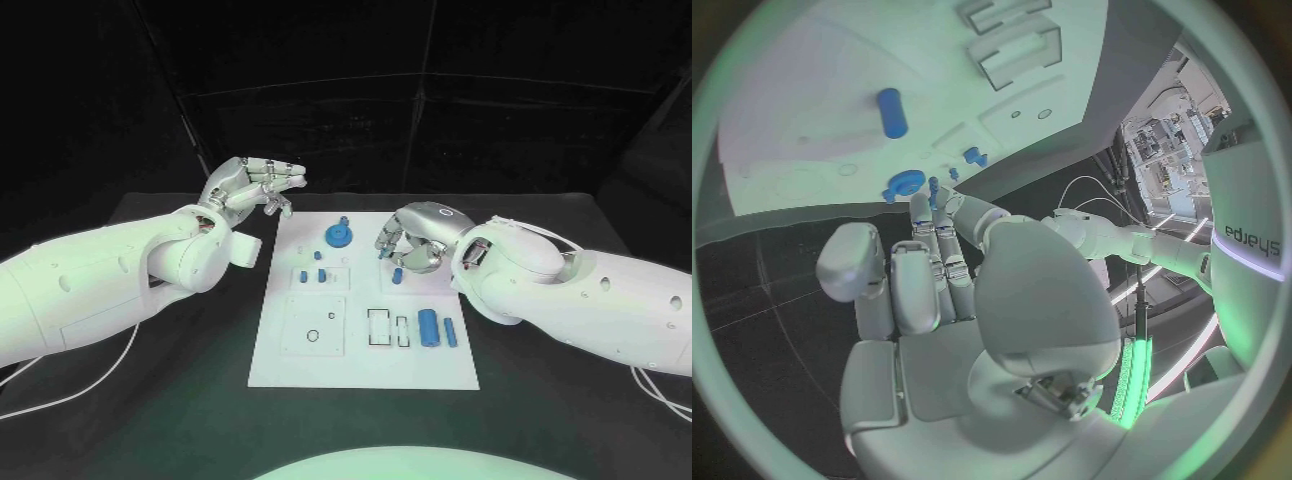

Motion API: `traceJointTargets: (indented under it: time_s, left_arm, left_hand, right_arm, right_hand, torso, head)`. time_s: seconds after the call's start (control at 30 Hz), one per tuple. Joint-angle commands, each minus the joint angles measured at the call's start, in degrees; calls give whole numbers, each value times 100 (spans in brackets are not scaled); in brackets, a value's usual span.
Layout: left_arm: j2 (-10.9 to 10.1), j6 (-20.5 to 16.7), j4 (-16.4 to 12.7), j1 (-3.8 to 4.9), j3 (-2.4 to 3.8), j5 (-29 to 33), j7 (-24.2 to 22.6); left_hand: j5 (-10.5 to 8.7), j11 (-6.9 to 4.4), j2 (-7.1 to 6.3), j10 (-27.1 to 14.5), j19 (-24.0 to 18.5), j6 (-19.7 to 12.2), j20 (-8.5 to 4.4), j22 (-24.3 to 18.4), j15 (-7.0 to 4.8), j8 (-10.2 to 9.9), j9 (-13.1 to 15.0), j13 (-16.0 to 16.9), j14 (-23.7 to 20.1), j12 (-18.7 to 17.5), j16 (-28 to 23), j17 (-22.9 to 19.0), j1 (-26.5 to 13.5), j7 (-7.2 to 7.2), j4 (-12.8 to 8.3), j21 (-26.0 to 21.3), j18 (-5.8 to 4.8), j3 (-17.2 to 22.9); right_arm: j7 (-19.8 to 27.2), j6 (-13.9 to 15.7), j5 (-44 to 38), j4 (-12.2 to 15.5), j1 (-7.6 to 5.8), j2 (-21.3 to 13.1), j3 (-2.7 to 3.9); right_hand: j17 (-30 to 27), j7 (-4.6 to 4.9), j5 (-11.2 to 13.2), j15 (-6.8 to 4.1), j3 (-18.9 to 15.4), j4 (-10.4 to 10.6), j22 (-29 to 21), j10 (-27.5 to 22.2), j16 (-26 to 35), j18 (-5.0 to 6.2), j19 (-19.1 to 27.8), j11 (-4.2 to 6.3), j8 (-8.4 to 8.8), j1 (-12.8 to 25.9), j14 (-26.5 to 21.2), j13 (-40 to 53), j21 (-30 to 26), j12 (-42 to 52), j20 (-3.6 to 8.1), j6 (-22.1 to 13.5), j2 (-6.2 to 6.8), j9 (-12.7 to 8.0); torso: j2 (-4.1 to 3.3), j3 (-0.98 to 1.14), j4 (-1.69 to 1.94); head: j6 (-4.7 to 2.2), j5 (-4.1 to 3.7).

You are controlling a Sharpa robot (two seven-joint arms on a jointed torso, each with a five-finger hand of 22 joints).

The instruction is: Assemble the parts on the task board

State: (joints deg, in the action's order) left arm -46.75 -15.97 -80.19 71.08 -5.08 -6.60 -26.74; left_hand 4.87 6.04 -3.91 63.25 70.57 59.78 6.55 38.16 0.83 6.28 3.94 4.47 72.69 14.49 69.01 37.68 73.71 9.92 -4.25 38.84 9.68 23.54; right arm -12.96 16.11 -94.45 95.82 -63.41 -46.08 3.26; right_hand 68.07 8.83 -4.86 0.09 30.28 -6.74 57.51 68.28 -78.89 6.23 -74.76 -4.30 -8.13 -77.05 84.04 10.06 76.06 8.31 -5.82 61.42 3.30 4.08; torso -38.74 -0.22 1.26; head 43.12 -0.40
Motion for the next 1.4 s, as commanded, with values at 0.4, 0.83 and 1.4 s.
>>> traceJointTargets:
  time_s: [0.4, 0.83, 1.4]
  left_arm:
    - [67, 125, -45, 8, 5, 34, 15]
    - [109, 131, -39, 10, 6, 34, 25]
    - [111, 158, -30, 11, 6, 34, 77]
  left_hand:
    - [-3, -19, 15, -46, 45, -22, 2, -10, 13, 23, -4, 8, 16, 27, 19, -12, -31, 18, 44, -5, 76, -17]
    - [-3, -19, 15, -46, 45, -22, 2, -10, 13, 23, -4, 8, 16, 27, 19, -12, -31, 18, 44, -5, 76, -17]
    - [-2, -19, 18, -51, 46, -27, 3, -12, 14, 25, -4, 9, 14, 33, 19, -16, -32, 17, 49, -7, 76, -22]
  right_arm:
    - [328, -209, -83, -219, 31, 788, -217]
    - [464, -446, -258, -460, 365, 1132, -355]
    - [548, -609, -252, -541, 435, 1209, -366]
  right_hand:
    - [-13, -13, -7, -48, 54, 8, -19, 35, -27, -15, -27, -5, 39, 23, 218, -8, 22, -33, 17, 48, 15, -5]
    - [-36, -7, -38, -46, 61, -3, -35, 41, -18, -12, -16, -9, 48, 32, 213, -13, 16, -50, 17, 49, 39, -7]
    - [-47, -4, -48, -44, 56, -2, -38, 46, -13, -13, -12, -12, 53, 50, 210, -16, 15, -60, 15, 49, 54, -8]
  torso:
    - [0, -9, 6]
    - [1, -7, 2]
    - [2, -6, -2]
  head:
    - [99, 305]
    - [158, 470]
    - [214, 532]
